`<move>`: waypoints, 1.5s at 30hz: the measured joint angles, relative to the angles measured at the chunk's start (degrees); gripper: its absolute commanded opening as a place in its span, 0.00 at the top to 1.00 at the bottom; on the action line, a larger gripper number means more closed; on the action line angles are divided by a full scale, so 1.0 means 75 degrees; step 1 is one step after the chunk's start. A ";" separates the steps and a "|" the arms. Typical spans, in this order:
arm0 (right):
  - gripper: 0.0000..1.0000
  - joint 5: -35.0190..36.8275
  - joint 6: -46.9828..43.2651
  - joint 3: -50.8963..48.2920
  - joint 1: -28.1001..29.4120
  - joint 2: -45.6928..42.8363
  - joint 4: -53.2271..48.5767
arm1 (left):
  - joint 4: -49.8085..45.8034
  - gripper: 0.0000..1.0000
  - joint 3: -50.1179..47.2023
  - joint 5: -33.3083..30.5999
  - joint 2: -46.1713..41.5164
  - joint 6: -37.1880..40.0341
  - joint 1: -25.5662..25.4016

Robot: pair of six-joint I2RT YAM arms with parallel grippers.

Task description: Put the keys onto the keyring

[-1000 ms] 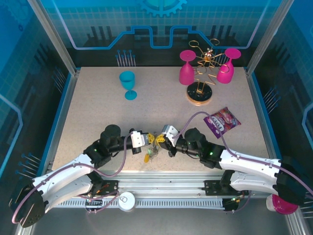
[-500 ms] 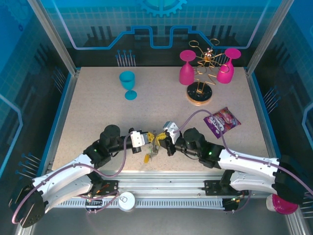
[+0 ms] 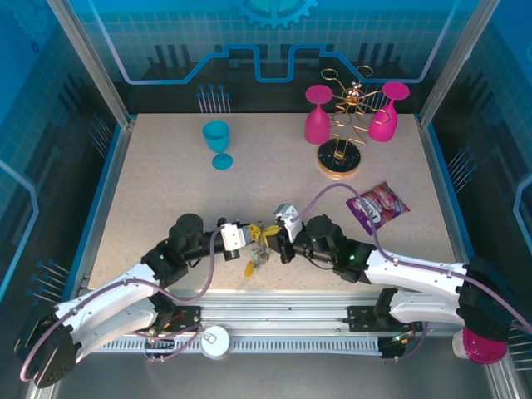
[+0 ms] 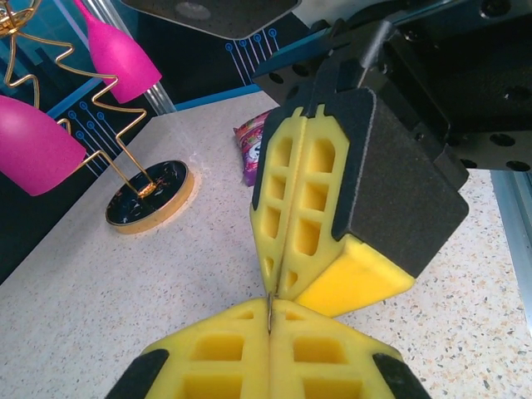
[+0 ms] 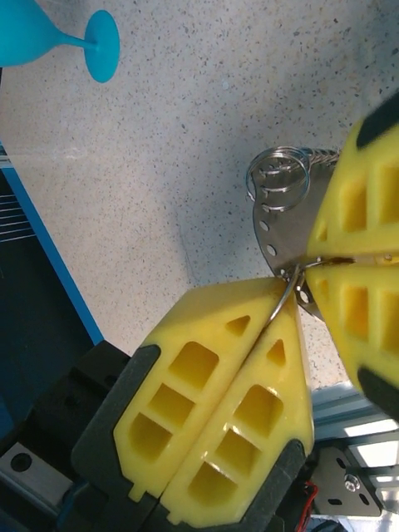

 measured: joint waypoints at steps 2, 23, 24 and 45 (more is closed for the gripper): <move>0.65 0.0006 -0.0023 -0.0003 -0.0090 -0.0020 -0.0085 | 0.0041 1.00 0.0000 0.0006 -0.0079 -0.0076 -0.0015; 0.68 -0.3185 -0.2868 0.0425 -0.1524 -0.1489 -0.1652 | 0.1032 1.00 0.0000 0.0580 -0.0338 -0.2611 -0.0015; 0.69 -0.3273 -0.2871 0.0536 -0.1524 -0.1376 -0.1725 | 0.1139 1.00 0.0000 0.0638 -0.0291 -0.2678 -0.0015; 0.88 -0.4406 -0.2457 0.1291 -0.1775 -0.0557 -0.2320 | 0.1775 1.00 -0.0149 0.1017 -0.0070 -0.2999 -0.0015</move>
